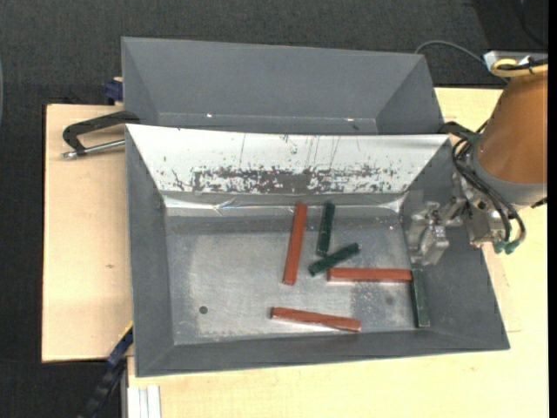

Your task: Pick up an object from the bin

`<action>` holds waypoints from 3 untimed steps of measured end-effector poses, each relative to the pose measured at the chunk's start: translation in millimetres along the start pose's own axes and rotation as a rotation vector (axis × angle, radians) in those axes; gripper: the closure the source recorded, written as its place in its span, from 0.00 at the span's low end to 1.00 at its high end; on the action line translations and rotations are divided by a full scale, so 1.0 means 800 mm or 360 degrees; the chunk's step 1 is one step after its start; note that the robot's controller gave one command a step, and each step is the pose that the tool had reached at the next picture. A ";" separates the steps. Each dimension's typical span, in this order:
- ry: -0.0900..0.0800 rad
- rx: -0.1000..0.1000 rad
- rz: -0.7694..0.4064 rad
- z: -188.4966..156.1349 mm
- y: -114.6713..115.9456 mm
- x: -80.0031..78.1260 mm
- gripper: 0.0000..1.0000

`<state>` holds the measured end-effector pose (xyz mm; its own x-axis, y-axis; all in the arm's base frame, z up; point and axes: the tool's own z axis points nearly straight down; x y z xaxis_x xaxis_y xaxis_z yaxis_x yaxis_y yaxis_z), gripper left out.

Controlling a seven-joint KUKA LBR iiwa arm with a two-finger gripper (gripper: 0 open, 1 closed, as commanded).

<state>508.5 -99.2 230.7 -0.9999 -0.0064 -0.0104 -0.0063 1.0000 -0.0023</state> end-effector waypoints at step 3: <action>0.0005 -0.0002 0.0188 0.110 -0.034 -0.029 0.00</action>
Offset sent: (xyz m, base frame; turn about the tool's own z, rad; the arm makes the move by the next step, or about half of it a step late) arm 0.0000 0.0000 0.0000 0.0000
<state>533.1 -126.4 142.6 -0.9938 0.1113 -0.0075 0.1113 0.9938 0.0000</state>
